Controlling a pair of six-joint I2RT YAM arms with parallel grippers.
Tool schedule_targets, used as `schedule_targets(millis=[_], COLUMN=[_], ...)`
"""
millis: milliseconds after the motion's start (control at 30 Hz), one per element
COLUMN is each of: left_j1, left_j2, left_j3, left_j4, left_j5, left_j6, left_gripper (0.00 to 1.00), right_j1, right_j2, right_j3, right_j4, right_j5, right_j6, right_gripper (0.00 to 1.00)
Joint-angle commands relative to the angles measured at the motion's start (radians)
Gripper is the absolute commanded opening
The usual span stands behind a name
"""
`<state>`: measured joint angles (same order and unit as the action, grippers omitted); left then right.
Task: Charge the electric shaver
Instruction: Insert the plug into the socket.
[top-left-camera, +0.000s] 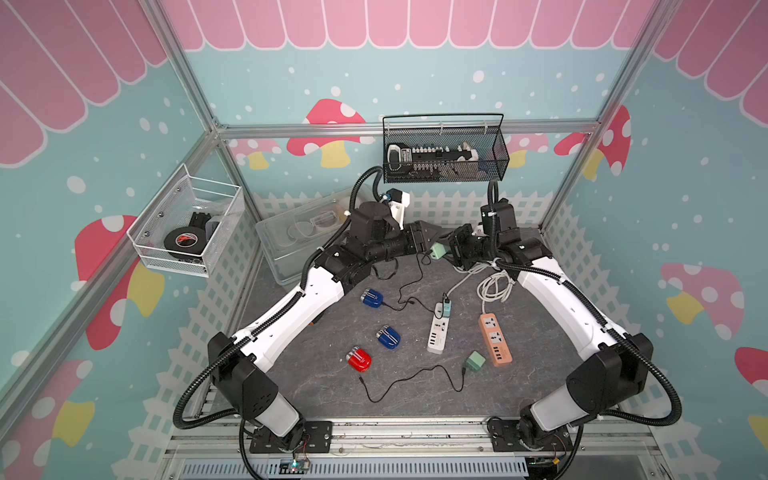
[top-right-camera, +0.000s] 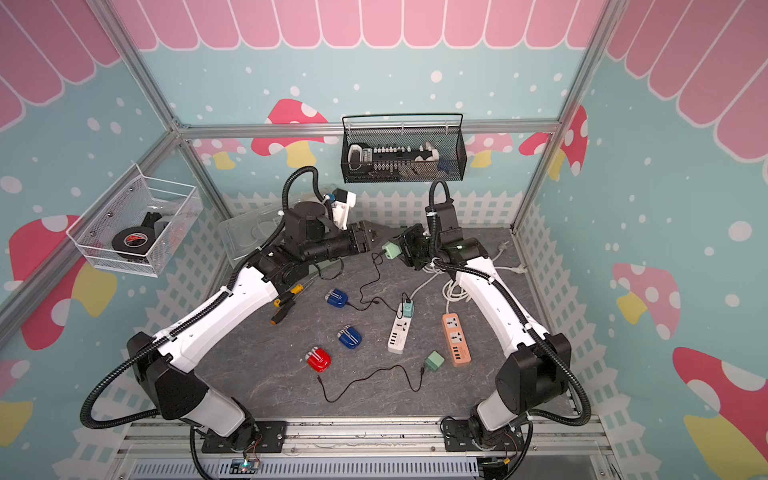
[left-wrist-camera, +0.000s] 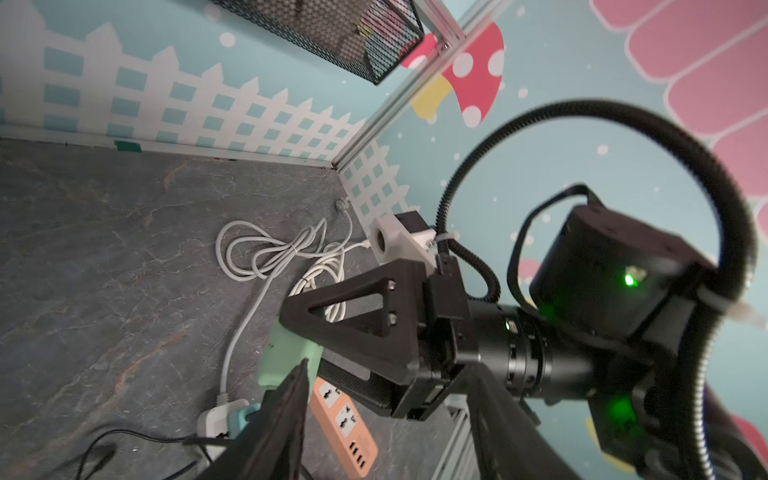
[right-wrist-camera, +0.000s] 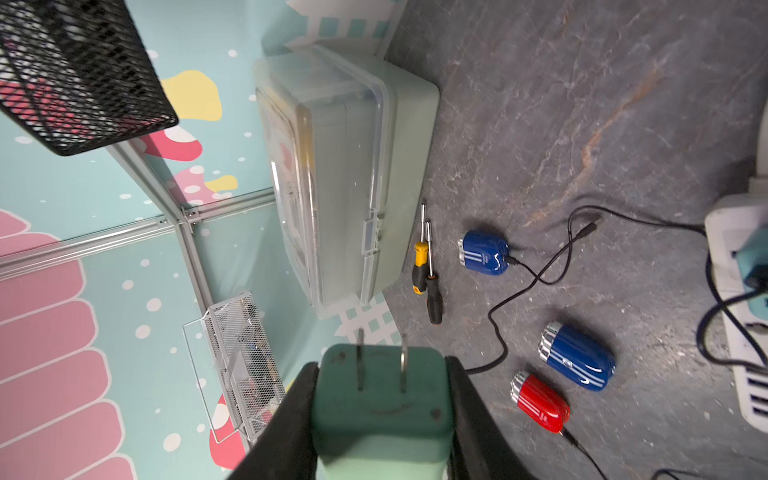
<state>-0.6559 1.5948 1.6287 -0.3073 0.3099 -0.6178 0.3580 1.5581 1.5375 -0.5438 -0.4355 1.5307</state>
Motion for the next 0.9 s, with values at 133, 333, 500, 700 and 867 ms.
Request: schedule_targets(millis=[133,333,500,700,867], left_j1=[-0.006,-0.004,0.005,0.01,0.009], left_j2=[0.015,0.058,0.064,0.071,0.096], left_j3=[-0.013,-0.001,-0.019,-0.028,-0.008], left_j4=[-0.1,-0.114,-0.125,-0.127,-0.117], left_j5=[-0.075,-0.057,-0.037,-0.01,-0.006], left_j6=[0.26,0.244,0.208,0.18,0.158], left_gripper=[0.62,0.62,0.62,0.57,0.54], right_j1=[-0.009,-0.012,-0.024,-0.029,-0.03], right_j2=[0.009,-0.002,-0.023,-0.031,-0.035], right_j3=[0.049,0.038,0.007,-0.02,-0.036], right_j4=[-0.041,-0.021,0.021,0.072,0.095], right_j5=[-0.082,-0.101,-0.091,-0.103,-0.117], right_j6=[0.11,0.163,0.199,0.239,0.265], right_gripper=[0.0,0.0,0.0,0.0,0.0])
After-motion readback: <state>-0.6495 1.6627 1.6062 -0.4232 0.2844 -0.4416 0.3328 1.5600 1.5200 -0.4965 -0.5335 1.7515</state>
